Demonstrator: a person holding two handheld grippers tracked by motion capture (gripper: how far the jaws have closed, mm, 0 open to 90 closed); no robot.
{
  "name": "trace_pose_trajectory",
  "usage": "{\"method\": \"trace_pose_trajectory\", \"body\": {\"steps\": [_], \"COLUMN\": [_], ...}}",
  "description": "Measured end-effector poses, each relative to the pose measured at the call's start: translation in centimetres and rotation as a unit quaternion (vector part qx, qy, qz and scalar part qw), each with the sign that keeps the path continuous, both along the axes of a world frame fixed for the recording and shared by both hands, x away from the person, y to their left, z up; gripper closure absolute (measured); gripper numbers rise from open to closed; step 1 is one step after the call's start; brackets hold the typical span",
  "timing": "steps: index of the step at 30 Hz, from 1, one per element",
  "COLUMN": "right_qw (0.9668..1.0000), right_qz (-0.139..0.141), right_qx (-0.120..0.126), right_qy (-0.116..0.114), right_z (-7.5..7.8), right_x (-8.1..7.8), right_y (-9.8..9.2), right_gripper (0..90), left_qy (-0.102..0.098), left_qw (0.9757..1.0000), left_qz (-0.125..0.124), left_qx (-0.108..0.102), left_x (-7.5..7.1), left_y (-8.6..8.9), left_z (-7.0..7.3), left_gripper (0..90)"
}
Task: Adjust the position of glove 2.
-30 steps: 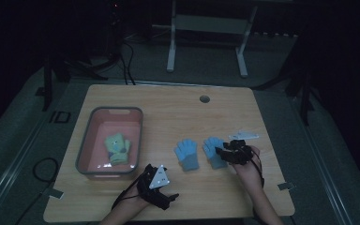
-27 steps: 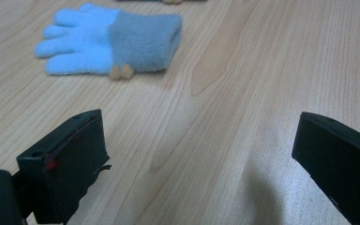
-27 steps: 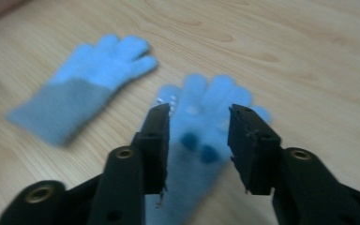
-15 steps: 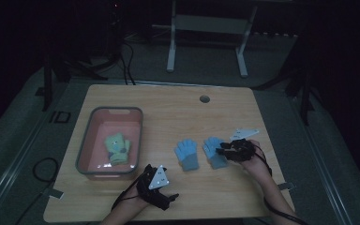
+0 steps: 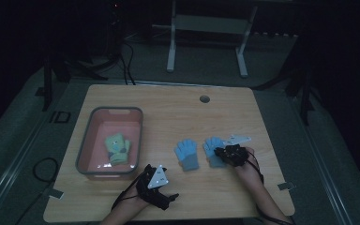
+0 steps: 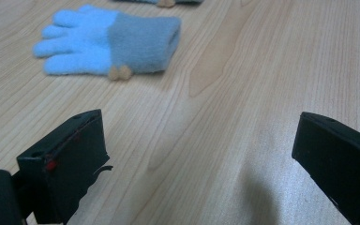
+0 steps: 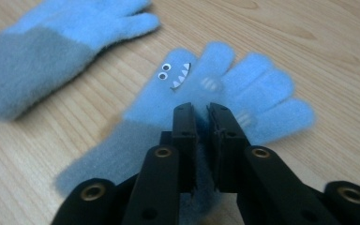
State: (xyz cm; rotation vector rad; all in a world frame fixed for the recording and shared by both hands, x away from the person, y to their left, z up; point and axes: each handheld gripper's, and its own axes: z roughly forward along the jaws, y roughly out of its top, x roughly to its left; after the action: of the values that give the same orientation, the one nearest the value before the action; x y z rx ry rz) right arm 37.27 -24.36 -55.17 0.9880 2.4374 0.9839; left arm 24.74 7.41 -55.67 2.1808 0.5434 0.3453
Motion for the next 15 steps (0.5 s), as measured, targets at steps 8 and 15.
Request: {"method": "trace_pose_trajectory", "body": {"steps": [8, 15], "right_qw": [0.9980, 0.9969], "right_qz": [-0.045, -0.023], "right_qx": [0.040, 0.068], "right_qy": [-0.018, -0.033], "right_z": [2.1, 5.4], "right_x": [-0.6, -1.1], "right_y": [0.3, 1.9], "right_gripper": [85.8, 86.0], "left_qy": [0.000, -0.001], "left_qw": [1.0000, 1.0000], "left_qz": [0.000, -0.001], "left_qx": [0.001, 0.002], "left_x": [0.1, 0.0], "left_y": [0.0, 0.0], "left_z": [0.0, 0.0], "left_gripper": [3.6, 3.6]}}
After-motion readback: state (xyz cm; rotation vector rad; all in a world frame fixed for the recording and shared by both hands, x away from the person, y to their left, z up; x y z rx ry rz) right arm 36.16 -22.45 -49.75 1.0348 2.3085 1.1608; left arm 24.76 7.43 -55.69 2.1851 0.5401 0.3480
